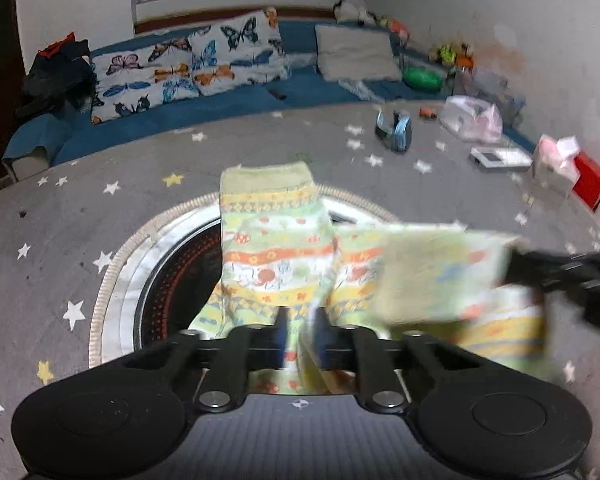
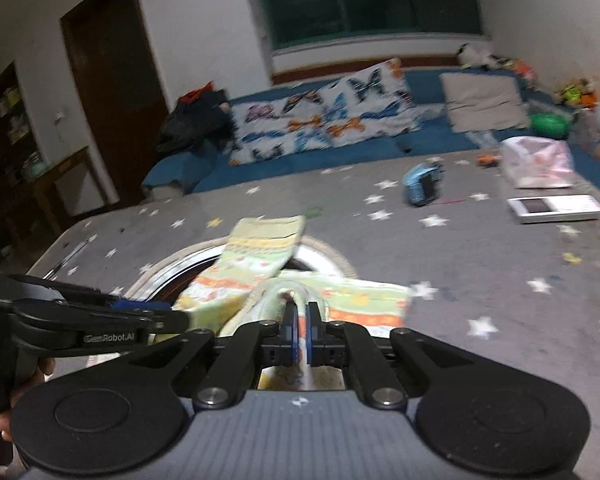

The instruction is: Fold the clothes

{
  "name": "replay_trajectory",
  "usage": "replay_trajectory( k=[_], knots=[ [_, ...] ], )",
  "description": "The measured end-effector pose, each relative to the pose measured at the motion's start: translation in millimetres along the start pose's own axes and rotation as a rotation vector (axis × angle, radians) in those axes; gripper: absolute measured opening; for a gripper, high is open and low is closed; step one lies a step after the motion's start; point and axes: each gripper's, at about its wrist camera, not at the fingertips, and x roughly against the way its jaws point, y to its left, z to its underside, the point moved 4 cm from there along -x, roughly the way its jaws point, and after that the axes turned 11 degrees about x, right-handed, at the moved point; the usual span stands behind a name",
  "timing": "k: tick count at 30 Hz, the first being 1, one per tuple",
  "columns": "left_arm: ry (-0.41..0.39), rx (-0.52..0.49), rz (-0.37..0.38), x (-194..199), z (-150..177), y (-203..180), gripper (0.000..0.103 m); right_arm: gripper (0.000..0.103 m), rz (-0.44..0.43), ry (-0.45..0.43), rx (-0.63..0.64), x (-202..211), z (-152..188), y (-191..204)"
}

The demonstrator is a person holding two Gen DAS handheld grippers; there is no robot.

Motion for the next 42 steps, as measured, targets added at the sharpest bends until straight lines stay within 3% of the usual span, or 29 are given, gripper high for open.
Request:
replay_trajectory(
  k=[4,9,14,17,20,23,25,30,33,37,42],
  knots=[
    [-0.039,0.022,-0.058,10,9,15,0.001,0.003,0.088,-0.044,-0.031,37,12,-22],
    [-0.132,0.100,-0.117,60,30,53,0.001,0.003,0.196,-0.088,-0.139,92,43,-64],
    [-0.162,0.219,-0.196,116,76,104,0.001,0.003,0.271,-0.045,-0.201,116,81,-93],
    [-0.129,0.267,-0.197,138,112,121,0.001,0.003,0.296,0.009,-0.228,120,108,-102],
    [-0.078,0.248,-0.231,149,146,126,0.000,0.003,0.297,0.066,-0.253,120,129,-105],
    [-0.011,0.265,-0.196,155,164,134,0.001,0.004,0.285,0.115,-0.231,124,140,-99],
    [-0.006,0.262,-0.186,161,163,137,0.002,0.007,0.274,0.127,-0.212,131,139,-97],
    [-0.080,0.192,-0.146,171,132,126,0.007,0.012,0.276,0.101,-0.157,152,119,-95],
    [-0.113,0.130,-0.120,157,109,107,0.023,0.015,0.257,0.078,-0.127,154,103,-90],
    [-0.123,0.061,-0.082,124,76,79,0.039,0.019,0.202,0.081,-0.074,132,84,-77],
    [-0.099,0.012,-0.058,74,43,55,0.039,0.019,0.111,0.102,-0.005,83,59,-57]
  ],
)
